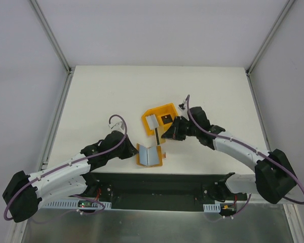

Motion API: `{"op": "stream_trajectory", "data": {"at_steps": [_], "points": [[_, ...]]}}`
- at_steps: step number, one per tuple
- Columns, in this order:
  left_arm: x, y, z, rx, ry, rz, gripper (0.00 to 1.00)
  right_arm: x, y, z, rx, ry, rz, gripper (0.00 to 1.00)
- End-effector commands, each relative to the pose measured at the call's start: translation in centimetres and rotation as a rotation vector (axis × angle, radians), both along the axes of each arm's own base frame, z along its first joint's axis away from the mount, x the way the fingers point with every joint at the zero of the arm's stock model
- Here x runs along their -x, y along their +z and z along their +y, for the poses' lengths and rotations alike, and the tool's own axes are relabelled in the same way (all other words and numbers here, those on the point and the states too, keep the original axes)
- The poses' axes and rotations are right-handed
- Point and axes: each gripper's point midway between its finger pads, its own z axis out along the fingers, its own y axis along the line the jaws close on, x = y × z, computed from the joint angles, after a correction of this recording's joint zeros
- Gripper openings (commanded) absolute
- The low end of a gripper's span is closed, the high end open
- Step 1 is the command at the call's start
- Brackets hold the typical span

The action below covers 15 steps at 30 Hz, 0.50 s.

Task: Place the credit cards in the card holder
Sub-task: Pick up the credit card from the storage box, then insert the credit card into the card holder.

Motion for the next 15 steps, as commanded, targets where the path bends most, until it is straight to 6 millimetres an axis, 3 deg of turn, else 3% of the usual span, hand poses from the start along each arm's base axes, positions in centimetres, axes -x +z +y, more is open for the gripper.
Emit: {"op": "stream_trajectory", "data": {"at_steps": [1, 3, 9, 15], "points": [[-0.2, 1.6, -0.7, 0.067, 0.006, -0.03, 0.0, 1.9, 4.8, 1.4, -0.326, -0.086, 0.098, 0.0], [-0.1, 1.5, -0.6, 0.068, 0.01, -0.027, 0.0, 2.7, 4.4, 0.7, -0.348, -0.145, 0.157, 0.0], [-0.1, 1.2, -0.4, 0.066, 0.022, -0.019, 0.0, 3.6, 1.9, -3.0, -0.154, -0.366, 0.222, 0.0], [0.0, 0.6, -0.3, 0.052, 0.026, -0.007, 0.0, 4.5, 1.3, -1.1, -0.053, -0.231, 0.138, 0.0]]}}
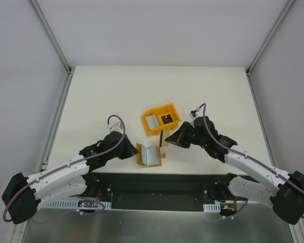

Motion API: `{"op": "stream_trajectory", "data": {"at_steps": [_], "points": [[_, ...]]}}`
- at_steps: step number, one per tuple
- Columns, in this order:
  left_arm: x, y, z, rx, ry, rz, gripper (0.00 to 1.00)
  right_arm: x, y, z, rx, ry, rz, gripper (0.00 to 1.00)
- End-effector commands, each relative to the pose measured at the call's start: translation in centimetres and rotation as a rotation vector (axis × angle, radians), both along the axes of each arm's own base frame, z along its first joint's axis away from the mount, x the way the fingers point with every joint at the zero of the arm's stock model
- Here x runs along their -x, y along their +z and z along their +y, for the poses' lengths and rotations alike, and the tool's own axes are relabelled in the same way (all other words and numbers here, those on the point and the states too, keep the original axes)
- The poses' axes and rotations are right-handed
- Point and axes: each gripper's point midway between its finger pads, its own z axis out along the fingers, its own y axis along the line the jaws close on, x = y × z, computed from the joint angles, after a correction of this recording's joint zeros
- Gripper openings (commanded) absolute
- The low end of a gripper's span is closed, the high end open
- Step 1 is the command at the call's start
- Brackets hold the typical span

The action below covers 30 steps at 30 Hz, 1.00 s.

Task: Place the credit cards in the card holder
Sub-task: Insert the credit card into the card holder.

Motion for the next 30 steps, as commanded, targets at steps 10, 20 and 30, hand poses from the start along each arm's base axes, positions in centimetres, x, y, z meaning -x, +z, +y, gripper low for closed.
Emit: {"op": "stream_trajectory", "data": {"at_steps": [10, 20, 30], "points": [[0.1, -0.8, 0.2, 0.0, 0.019, 0.008, 0.0, 3.1, -6.3, 5.7, 0.236, 0.256, 0.006, 0.0], [0.8, -4.4, 2.0, -0.09, 0.039, 0.042, 0.0, 3.7, -11.6, 5.7, 0.23, 0.295, -0.017, 0.0], [1.2, -6.9, 2.7, -0.129, 0.058, 0.076, 0.0, 3.6, -12.9, 5.7, 0.163, 0.279, -0.065, 0.0]]}}
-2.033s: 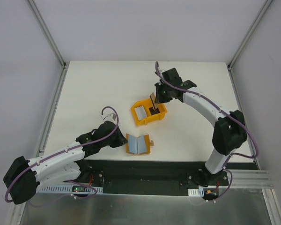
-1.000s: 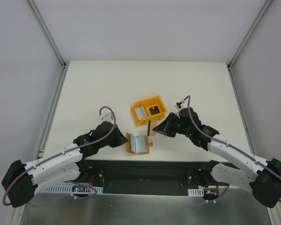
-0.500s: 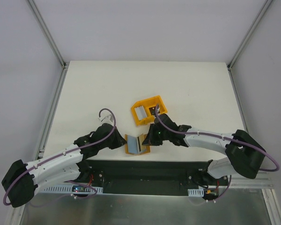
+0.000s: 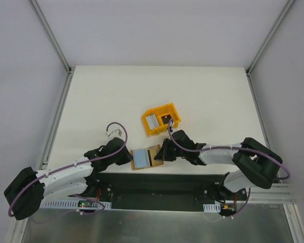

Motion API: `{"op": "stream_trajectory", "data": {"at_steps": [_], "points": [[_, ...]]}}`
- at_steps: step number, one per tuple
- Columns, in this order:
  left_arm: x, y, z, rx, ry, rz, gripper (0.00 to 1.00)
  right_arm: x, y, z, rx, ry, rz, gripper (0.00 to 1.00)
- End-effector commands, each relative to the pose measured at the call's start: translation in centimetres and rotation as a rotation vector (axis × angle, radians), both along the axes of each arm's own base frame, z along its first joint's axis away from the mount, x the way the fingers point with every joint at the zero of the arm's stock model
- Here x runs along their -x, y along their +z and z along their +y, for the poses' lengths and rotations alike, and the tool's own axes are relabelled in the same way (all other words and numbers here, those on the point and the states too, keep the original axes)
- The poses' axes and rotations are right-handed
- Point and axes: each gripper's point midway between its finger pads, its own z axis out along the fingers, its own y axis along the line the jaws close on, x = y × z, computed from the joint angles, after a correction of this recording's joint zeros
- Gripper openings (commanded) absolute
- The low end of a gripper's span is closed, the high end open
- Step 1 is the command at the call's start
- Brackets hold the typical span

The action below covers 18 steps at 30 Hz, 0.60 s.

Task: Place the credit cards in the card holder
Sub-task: Insert the credit card into the card holder.

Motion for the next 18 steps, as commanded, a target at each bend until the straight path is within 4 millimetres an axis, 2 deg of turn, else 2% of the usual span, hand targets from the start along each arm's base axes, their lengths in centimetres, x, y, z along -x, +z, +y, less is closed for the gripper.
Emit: {"op": "stream_trajectory", "data": {"at_steps": [1, 5, 13, 18], "points": [[0.0, -1.0, 0.3, -0.018, 0.017, 0.007, 0.0, -0.6, -0.2, 0.4, -0.046, -0.003, -0.053, 0.0], [0.1, -1.4, 0.5, -0.031, 0.027, 0.021, 0.0, -0.4, 0.0, 0.7, -0.087, 0.003, -0.066, 0.0], [-0.1, -1.2, 0.3, -0.03, 0.024, 0.016, 0.0, -1.3, 3.1, 1.3, -0.185, -0.008, -0.166, 0.0], [-0.2, -1.0, 0.2, -0.026, 0.016, 0.012, 0.0, -1.8, 3.7, 0.7, -0.154, -0.028, -0.194, 0.0]]}}
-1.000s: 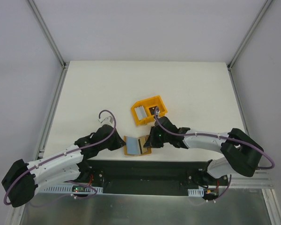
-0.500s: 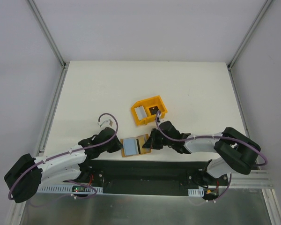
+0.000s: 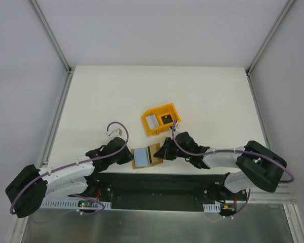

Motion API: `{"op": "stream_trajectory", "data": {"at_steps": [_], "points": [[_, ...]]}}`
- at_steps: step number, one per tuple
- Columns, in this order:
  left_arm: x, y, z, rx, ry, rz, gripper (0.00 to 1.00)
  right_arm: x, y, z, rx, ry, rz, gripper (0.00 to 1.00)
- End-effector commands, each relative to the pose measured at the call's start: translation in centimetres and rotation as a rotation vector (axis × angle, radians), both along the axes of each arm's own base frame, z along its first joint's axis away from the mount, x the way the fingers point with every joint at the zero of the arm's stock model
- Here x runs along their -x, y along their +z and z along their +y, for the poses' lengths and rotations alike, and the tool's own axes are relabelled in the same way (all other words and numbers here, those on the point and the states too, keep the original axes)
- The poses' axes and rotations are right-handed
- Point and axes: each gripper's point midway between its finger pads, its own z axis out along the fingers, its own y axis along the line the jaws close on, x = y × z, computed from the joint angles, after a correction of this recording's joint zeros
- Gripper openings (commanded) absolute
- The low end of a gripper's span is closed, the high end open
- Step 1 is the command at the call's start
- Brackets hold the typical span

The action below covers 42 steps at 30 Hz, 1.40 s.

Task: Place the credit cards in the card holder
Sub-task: Insert the credit card into the card holder.

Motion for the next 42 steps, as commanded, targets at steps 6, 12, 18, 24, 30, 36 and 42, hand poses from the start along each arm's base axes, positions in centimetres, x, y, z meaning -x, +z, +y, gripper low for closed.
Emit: {"op": "stream_trajectory", "data": {"at_steps": [6, 12, 18, 24, 30, 36, 42], "points": [[0.5, -0.4, 0.1, -0.023, -0.023, 0.021, 0.0, -0.7, 0.6, 0.6, 0.001, -0.009, -0.021, 0.0], [0.5, -0.5, 0.1, -0.027, -0.023, 0.025, 0.0, -0.5, -0.5, 1.1, 0.016, 0.012, 0.022, 0.0], [0.4, -0.5, 0.1, -0.028, -0.02, 0.024, 0.0, 0.1, -1.3, 0.6, 0.035, -0.006, 0.075, 0.0], [0.5, -0.7, 0.2, -0.029, -0.01, 0.028, 0.0, 0.6, -2.6, -0.3, 0.072, -0.035, 0.126, 0.0], [0.5, -0.8, 0.3, -0.029, 0.0, 0.031, 0.0, 0.8, -3.1, -0.9, 0.096, -0.047, 0.146, 0.0], [0.5, -0.7, 0.2, -0.025, 0.001, 0.034, 0.0, 1.3, -3.9, -0.7, 0.117, -0.032, 0.177, 0.0], [0.5, -0.9, 0.1, -0.018, 0.003, 0.042, 0.0, 1.4, -4.4, -0.2, 0.127, -0.023, 0.184, 0.0]]}}
